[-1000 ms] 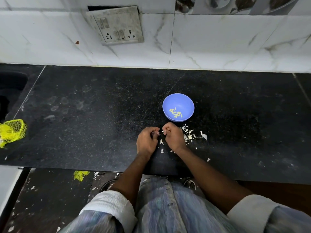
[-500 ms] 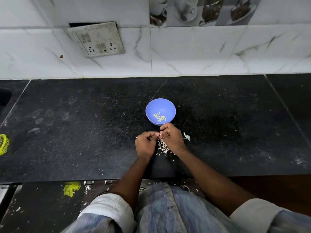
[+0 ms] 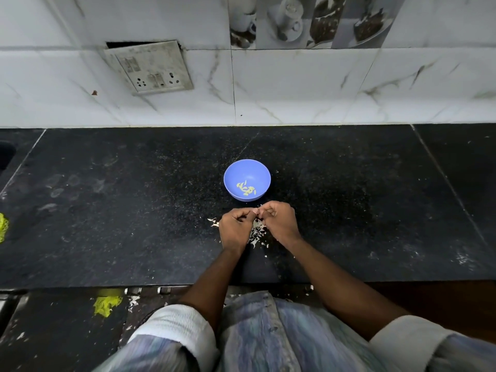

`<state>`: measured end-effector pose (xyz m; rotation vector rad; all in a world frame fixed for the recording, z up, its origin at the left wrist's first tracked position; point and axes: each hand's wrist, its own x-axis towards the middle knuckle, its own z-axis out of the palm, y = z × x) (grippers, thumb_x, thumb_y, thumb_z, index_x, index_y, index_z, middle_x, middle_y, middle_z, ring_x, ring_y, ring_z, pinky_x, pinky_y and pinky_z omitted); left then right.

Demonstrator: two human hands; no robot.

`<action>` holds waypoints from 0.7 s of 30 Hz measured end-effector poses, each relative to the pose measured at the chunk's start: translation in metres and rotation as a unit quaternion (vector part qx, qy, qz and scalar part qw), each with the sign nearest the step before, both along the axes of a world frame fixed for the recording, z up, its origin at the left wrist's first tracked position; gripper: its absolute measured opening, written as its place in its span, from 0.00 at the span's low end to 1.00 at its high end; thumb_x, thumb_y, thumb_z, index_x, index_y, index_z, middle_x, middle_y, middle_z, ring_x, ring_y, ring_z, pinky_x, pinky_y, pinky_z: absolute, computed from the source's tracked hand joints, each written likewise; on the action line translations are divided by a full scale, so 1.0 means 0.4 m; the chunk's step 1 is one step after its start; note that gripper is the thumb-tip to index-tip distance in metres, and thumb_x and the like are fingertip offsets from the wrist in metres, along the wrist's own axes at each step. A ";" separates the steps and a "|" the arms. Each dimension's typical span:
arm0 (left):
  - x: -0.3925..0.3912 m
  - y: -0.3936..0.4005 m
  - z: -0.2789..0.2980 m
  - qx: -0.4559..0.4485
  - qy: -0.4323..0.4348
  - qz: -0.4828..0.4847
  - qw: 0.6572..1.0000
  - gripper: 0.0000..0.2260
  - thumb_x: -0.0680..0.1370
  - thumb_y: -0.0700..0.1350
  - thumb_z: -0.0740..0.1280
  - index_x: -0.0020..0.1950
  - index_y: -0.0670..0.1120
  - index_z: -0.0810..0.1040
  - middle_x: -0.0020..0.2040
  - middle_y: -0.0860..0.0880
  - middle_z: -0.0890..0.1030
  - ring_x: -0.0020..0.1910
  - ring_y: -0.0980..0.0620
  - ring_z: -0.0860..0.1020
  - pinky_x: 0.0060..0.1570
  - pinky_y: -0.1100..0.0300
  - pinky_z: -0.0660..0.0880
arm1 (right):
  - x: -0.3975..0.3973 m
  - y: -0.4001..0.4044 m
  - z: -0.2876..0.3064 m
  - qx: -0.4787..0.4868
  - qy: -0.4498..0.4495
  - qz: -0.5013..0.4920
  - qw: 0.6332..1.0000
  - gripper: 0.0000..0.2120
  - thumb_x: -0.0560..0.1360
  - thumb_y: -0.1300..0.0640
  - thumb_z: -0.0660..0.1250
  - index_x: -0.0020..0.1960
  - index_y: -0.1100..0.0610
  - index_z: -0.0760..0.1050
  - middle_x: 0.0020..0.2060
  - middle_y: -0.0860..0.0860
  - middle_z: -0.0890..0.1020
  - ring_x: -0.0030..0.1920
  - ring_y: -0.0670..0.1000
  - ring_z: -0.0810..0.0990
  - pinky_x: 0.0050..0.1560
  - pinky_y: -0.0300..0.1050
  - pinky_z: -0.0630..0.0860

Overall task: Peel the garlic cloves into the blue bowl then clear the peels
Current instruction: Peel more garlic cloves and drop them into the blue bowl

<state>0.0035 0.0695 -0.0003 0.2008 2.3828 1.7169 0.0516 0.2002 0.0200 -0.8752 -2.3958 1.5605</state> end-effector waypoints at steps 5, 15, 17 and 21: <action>-0.009 0.014 0.010 0.008 -0.015 0.027 0.999 0.02 0.75 0.47 0.79 0.45 0.49 0.89 0.39 0.55 0.87 0.39 0.57 0.85 0.44 0.58 0.82 | -0.011 0.001 0.009 0.008 0.005 -0.003 1.000 0.03 0.75 0.62 0.73 0.43 0.56 0.85 0.35 0.47 0.86 0.37 0.45 0.86 0.46 0.50 0.85; -0.010 0.028 0.008 0.141 -0.181 0.086 0.970 0.03 0.77 0.37 0.76 0.49 0.40 0.88 0.44 0.46 0.89 0.45 0.53 0.85 0.52 0.56 0.82 | -0.034 0.003 0.002 0.021 -0.030 0.015 0.999 0.08 0.75 0.65 0.69 0.40 0.54 0.81 0.35 0.48 0.84 0.38 0.47 0.83 0.44 0.49 0.83; -0.007 0.029 0.012 0.179 -0.234 0.101 0.950 0.04 0.77 0.35 0.75 0.50 0.37 0.87 0.47 0.41 0.88 0.46 0.50 0.84 0.54 0.55 0.82 | -0.035 0.005 -0.004 0.019 -0.032 0.020 0.999 0.09 0.74 0.65 0.68 0.40 0.54 0.81 0.34 0.48 0.84 0.38 0.49 0.83 0.43 0.50 0.83; -0.011 0.035 0.009 0.209 -0.295 0.119 0.925 0.04 0.78 0.34 0.73 0.50 0.35 0.86 0.47 0.37 0.87 0.43 0.47 0.82 0.53 0.51 0.81 | -0.040 0.007 -0.003 -0.015 -0.032 0.021 0.999 0.09 0.74 0.66 0.69 0.40 0.55 0.82 0.34 0.49 0.84 0.37 0.49 0.83 0.43 0.51 0.83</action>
